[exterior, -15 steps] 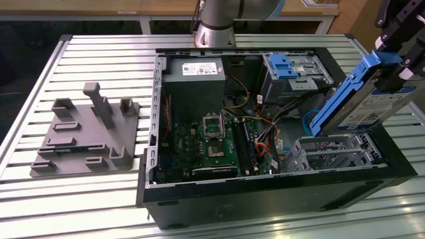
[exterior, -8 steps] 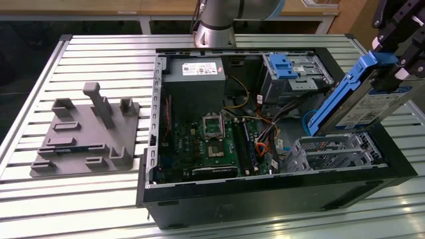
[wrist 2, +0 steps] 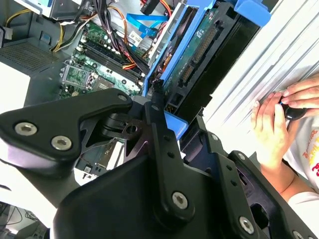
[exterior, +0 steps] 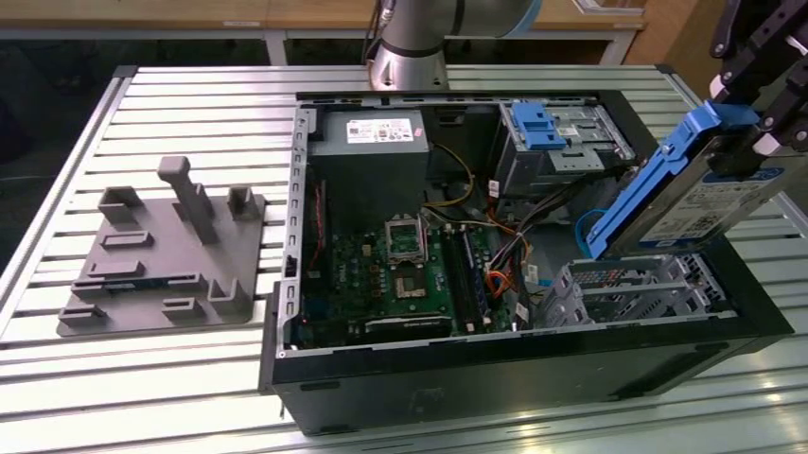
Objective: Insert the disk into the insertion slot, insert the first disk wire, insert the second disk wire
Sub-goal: 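Insert the disk into the insertion slot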
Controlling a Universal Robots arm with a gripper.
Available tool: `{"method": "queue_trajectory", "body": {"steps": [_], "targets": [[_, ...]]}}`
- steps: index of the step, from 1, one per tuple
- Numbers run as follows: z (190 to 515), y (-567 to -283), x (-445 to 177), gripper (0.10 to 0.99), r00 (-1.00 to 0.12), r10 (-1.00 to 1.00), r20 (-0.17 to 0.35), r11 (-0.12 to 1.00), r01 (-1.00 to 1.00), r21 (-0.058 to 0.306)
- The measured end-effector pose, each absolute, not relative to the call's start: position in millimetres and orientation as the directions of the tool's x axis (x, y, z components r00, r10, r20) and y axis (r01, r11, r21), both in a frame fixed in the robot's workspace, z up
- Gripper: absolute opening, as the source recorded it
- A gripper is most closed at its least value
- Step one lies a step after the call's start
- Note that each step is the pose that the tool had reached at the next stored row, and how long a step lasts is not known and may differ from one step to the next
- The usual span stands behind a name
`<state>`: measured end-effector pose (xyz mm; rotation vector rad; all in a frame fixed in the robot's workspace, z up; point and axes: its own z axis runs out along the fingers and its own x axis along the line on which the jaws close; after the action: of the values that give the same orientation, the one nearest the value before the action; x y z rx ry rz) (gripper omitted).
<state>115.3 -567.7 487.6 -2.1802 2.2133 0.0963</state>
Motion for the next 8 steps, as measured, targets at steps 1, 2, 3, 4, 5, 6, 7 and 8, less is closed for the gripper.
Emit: {"method": "queue_trajectory", "body": {"steps": [1,2,3,4,5,6,7,8], "targets": [[487.4,-567.7,115.4,0.361,-0.016,-0.998,-0.067,0.014,-1.0,0.021],[487.0,-567.8,115.4,0.361,-0.016,-0.998,-0.068,0.014,-1.0,0.021],[486.7,-567.8,115.5,0.361,-0.016,-0.998,-0.068,0.014,-1.0,0.021],[486.5,-567.8,115.7,0.361,-0.015,-0.998,-0.067,0.014,-1.0,0.021],[486.1,-567.8,115.7,0.361,-0.015,-0.998,-0.067,0.014,-1.0,0.021],[485.8,-567.8,115.8,0.361,-0.015,-0.998,-0.067,0.013,-1.0,0.021],[485.4,-567.8,115.8,0.361,-0.014,-0.998,-0.067,0.013,-1.0,0.021],[485.0,-567.8,115.9,0.361,-0.014,-0.998,-0.067,0.012,-1.0,0.021]]}}
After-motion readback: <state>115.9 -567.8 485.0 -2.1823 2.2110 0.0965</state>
